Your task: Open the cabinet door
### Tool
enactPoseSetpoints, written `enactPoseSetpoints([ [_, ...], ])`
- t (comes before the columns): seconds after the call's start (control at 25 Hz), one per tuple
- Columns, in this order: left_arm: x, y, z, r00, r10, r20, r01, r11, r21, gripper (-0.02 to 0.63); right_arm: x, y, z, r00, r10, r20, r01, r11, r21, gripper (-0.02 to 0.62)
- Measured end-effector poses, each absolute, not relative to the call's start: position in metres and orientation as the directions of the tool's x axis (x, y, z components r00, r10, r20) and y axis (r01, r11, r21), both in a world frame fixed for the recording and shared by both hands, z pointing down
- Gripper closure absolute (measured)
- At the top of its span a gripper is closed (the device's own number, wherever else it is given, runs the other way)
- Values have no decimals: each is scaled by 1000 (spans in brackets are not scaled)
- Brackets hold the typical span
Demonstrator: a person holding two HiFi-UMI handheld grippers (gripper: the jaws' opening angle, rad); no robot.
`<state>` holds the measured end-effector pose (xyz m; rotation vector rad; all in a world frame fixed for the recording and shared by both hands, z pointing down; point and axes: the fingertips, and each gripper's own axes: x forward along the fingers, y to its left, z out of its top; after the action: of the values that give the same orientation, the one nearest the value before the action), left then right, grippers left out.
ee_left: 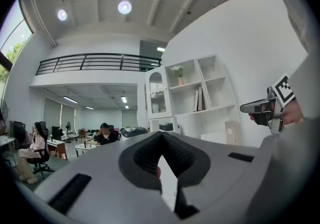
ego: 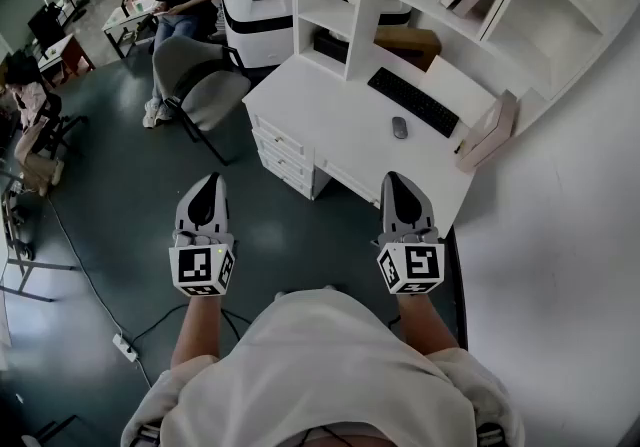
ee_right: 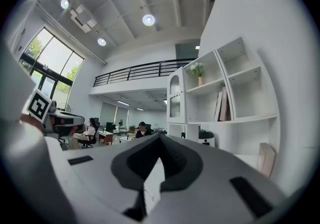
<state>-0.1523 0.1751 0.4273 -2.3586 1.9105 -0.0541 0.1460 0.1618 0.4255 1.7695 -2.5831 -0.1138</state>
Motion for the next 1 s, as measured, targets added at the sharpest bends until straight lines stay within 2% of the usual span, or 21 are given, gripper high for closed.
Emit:
enactPoseSetpoints([
  [0.6,-137,174,431,203,-979,-23,-974,-200,-109,607,160,157,425,-360,-931,-52,-933,358,49,592],
  [1.0,-120,165,436,156,-988,-17,-982,-154,-111,607,174,139,437,-420,-907,-40,-907,419,32,592],
])
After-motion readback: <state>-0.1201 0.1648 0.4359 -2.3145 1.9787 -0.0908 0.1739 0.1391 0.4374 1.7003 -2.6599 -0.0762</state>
